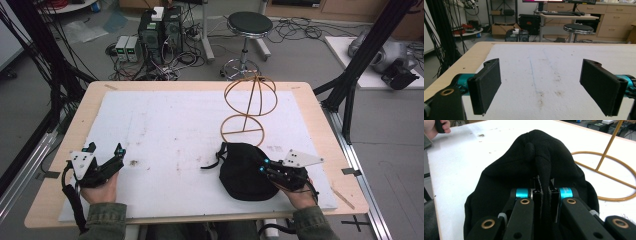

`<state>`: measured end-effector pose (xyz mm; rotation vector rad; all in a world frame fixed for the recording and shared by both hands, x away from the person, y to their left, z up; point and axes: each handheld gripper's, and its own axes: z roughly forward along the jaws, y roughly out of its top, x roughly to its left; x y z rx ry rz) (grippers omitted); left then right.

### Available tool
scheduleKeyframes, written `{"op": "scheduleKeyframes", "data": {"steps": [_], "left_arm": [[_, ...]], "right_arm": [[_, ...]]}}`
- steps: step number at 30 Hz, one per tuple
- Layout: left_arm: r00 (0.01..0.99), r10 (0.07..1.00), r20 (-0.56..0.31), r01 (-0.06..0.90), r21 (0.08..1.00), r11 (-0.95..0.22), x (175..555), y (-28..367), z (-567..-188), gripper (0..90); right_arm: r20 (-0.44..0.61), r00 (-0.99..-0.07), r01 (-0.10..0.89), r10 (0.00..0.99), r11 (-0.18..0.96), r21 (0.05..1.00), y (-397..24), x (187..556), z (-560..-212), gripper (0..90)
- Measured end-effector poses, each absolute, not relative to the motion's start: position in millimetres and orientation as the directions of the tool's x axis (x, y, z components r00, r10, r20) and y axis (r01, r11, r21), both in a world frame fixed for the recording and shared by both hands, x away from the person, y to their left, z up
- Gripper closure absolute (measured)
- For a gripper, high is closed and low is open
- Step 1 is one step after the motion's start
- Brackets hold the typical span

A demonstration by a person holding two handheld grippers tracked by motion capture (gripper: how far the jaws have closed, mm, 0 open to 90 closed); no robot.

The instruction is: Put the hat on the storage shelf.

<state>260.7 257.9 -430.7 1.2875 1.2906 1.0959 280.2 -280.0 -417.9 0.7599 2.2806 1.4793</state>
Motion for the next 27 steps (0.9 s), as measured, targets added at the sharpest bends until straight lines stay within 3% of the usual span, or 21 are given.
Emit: {"op": "scheduleKeyframes", "data": {"steps": [16, 27], "left_arm": [[0.037, 0.998, -0.042, 0.123, 0.992, 0.037, 259.8, 257.3, -430.1, 17.4], [0.037, 0.998, -0.05, 0.129, 0.991, 0.045, 258.7, 258.9, -430.2, 17.4]], "right_arm": [[0.081, -0.82, 0.223, 0.567, 0.186, 0.957, -280.4, 280.2, -400.6, 87.1], [0.038, -0.838, 0.105, 0.545, 0.091, 0.99, -270.3, 275.4, -377.7, 87.1]]}}
